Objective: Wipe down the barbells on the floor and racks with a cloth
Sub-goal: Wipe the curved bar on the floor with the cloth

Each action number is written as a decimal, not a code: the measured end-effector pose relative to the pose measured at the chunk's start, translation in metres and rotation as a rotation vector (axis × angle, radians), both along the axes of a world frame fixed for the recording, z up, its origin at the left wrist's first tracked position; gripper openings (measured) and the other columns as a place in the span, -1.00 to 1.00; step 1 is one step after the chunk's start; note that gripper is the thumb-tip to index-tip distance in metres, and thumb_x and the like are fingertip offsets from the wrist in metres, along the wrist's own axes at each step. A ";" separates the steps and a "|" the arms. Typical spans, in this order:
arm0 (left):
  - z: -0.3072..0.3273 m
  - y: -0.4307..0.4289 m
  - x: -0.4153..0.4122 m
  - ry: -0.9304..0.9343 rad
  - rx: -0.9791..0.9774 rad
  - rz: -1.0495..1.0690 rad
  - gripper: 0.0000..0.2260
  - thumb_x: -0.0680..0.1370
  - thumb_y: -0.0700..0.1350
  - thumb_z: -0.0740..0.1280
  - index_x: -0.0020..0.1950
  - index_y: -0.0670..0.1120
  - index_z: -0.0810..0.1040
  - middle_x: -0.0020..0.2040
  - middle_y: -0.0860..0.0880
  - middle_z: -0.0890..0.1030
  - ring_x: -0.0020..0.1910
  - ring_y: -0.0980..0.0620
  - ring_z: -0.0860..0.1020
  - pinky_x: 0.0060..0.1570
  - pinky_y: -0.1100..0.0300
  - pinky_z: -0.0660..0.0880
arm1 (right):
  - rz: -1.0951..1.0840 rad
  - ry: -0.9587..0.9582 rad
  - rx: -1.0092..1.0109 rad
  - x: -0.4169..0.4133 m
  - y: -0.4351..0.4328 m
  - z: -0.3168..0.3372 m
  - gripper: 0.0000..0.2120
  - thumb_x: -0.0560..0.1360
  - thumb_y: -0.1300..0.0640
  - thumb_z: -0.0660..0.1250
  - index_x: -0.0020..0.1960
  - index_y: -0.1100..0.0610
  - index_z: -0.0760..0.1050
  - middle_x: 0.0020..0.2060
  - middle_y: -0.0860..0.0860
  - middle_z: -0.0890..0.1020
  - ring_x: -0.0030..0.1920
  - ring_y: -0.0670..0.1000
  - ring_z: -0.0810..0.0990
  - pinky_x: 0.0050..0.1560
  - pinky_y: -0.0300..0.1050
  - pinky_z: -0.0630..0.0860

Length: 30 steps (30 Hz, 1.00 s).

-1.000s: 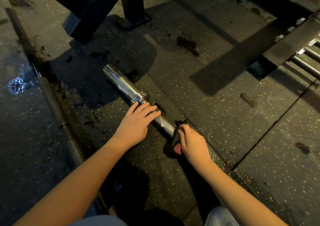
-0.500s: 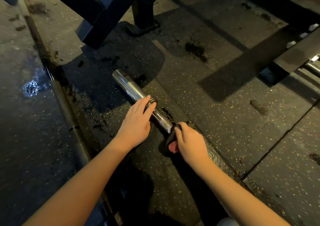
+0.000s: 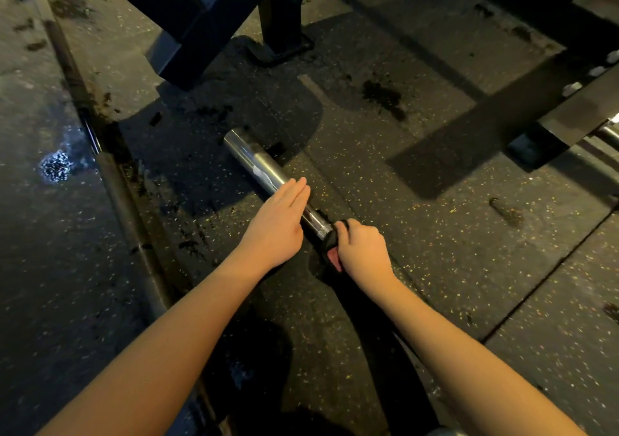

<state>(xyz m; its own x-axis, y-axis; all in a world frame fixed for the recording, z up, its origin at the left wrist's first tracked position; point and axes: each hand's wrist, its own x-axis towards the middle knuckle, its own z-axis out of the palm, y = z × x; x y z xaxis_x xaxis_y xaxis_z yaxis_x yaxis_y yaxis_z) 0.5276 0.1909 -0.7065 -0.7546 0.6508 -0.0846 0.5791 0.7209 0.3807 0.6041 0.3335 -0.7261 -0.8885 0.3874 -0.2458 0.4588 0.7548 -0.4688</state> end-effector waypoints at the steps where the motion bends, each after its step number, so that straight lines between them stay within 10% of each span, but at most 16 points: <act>1: 0.000 0.002 -0.002 -0.003 -0.008 -0.002 -0.41 0.60 -0.23 0.19 0.58 -0.11 0.01 0.59 0.00 -0.04 0.55 0.07 -0.10 0.35 0.31 -0.19 | -0.033 0.019 -0.052 0.003 0.002 0.002 -0.67 0.66 0.01 0.08 0.05 0.22 0.51 -0.06 0.18 0.62 0.00 0.22 0.58 -0.15 -0.04 0.35; 6: -0.001 0.004 -0.004 -0.013 -0.036 -0.009 -0.39 0.60 -0.22 0.20 0.58 -0.09 -0.02 0.59 0.00 -0.06 0.55 0.07 -0.12 0.39 0.26 -0.17 | 0.284 -0.023 0.202 0.025 -0.002 0.001 -0.67 0.64 -0.02 0.12 0.28 0.17 0.36 0.05 0.10 0.55 0.06 0.14 0.54 -0.08 -0.03 0.41; 12: -0.004 0.012 -0.004 0.009 -0.014 -0.009 -0.39 0.59 -0.22 0.20 0.58 -0.10 -0.01 0.59 -0.01 -0.03 0.55 0.06 -0.10 0.42 0.25 -0.19 | -0.226 0.115 -0.191 0.004 0.021 -0.008 -0.74 0.64 0.12 0.15 -0.19 0.19 0.40 -0.26 0.13 0.57 -0.23 0.12 0.49 -0.25 -0.11 0.19; 17: -0.003 0.001 -0.001 -0.036 0.015 0.000 -0.39 0.59 -0.25 0.21 0.58 -0.07 0.00 0.59 0.03 -0.04 0.54 0.11 -0.12 0.42 0.26 -0.19 | -0.444 0.470 -0.231 0.030 0.025 0.004 -0.87 0.59 0.28 0.21 0.01 0.18 0.53 -0.25 -0.06 0.55 -0.29 -0.20 0.44 -0.21 -0.34 0.27; 22: -0.004 0.000 -0.002 -0.062 0.035 0.018 -0.40 0.59 -0.26 0.20 0.58 -0.07 0.04 0.59 0.06 -0.02 0.54 0.14 -0.11 0.40 0.30 -0.20 | 0.138 0.389 -0.072 0.026 0.008 -0.003 -0.63 0.52 0.23 0.30 0.33 0.22 0.46 0.26 0.14 0.48 0.19 -0.04 0.43 0.31 -0.23 0.34; 30: -0.005 -0.008 0.001 -0.078 0.062 0.027 -0.40 0.59 -0.26 0.20 0.58 -0.05 0.03 0.58 0.09 -0.03 0.51 0.20 -0.13 0.37 0.33 -0.22 | 0.425 0.116 0.213 0.038 0.008 -0.014 -0.36 0.53 0.04 0.35 0.50 0.24 0.20 0.23 0.20 0.49 0.14 0.22 0.54 0.14 0.02 0.50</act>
<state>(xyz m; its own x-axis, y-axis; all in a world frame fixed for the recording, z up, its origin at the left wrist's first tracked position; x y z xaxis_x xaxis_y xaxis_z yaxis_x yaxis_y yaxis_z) 0.5287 0.1834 -0.7116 -0.7646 0.6360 -0.1041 0.5266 0.7097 0.4679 0.6424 0.3419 -0.7400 -0.9957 0.0149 -0.0911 0.0429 0.9486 -0.3136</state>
